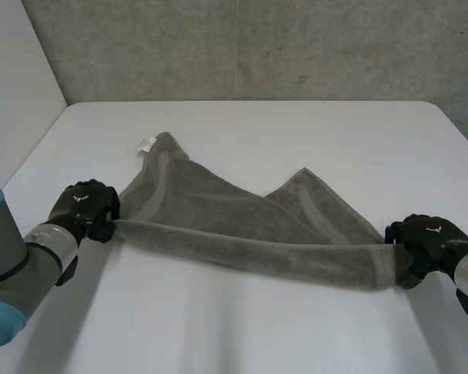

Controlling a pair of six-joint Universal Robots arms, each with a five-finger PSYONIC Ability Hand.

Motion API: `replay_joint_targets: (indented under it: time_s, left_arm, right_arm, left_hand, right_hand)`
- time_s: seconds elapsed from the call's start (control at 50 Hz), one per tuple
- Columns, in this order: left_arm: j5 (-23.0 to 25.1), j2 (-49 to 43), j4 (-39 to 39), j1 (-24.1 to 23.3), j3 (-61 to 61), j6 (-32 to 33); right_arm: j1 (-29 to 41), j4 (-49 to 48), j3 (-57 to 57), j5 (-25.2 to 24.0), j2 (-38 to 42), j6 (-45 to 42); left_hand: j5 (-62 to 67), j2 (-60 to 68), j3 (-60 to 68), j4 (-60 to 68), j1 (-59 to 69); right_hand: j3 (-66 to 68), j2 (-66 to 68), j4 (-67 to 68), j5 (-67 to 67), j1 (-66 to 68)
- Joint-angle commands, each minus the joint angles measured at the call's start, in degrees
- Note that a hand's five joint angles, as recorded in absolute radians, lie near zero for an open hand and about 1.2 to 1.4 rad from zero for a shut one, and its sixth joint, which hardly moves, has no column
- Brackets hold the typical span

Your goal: Fold the towel.

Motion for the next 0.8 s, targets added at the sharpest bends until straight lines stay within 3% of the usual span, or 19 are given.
replay_joint_targets:
  time_s: [0.02,0.1,0.12,0.14,0.18,0.32,0.4,0.56,0.8]
  left_arm:
    - [0.1,0.3,-0.5,-0.2,-0.2,0.0]
    - [0.1,0.3,-0.6,-0.5,-0.2,0.0]
    - [0.1,0.4,-0.7,-0.5,-0.4,0.0]
    - [0.2,0.4,-0.8,-0.6,-0.7,0.1]
    - [0.2,0.5,-1.3,-0.7,-0.8,0.1]
    - [0.8,2.0,-5.4,-1.4,-0.8,0.3]
    - [3.5,5.0,-9.5,-2.0,-0.5,0.3]
    - [7.5,13.7,-15.2,-1.2,0.7,0.5]
    - [8.1,21.4,-17.3,1.0,7.2,0.5]
  right_arm:
    - [-0.2,0.3,-0.5,-1.1,-0.2,0.0]
    - [-0.2,0.4,-0.5,-1.3,-0.8,0.1]
    - [-0.3,0.4,-0.4,-1.7,-1.2,0.5]
    - [-0.3,0.4,-0.4,-1.7,-1.2,0.5]
    - [-0.2,0.5,-0.4,-3.1,-1.6,0.6]
    - [-0.9,7.8,-1.4,-9.2,-3.7,0.1]
    - [-1.6,13.9,-4.7,-13.4,-7.1,-0.1]
    - [-1.2,16.0,-11.5,-13.9,-11.4,-0.1]
    - [0.0,15.4,-21.4,-14.3,-12.3,-1.3]
  left_hand:
    - [4.3,4.8,-2.6,-3.2,5.1]
    - [4.3,4.8,-2.6,-3.2,5.1]
    - [4.3,4.8,-2.6,-3.2,5.1]
    - [4.3,4.8,-2.6,-3.2,5.1]
    - [4.3,4.8,-2.6,-3.2,5.1]
    - [4.3,4.8,-2.6,-3.2,5.1]
    - [4.3,4.8,-2.6,-3.2,5.1]
    - [4.3,4.8,-2.6,-3.2,5.1]
    - [4.3,4.8,-2.6,-3.2,5.1]
  right_hand:
    - [-1.9,-2.9,-3.1,0.1,-1.4]
    - [-1.9,5.5,-3.1,8.6,7.1]
    - [-1.9,18.1,-3.1,21.2,19.7]
    - [-1.9,18.3,-3.1,21.3,19.8]
    - [-1.9,45.0,-3.1,48.1,46.6]
    - [-1.9,45.1,-3.1,48.2,46.7]
    - [-1.9,45.1,-3.1,48.2,46.7]
    - [-1.9,45.1,-3.1,48.2,46.7]
    - [-1.9,45.1,-3.1,48.2,46.7]
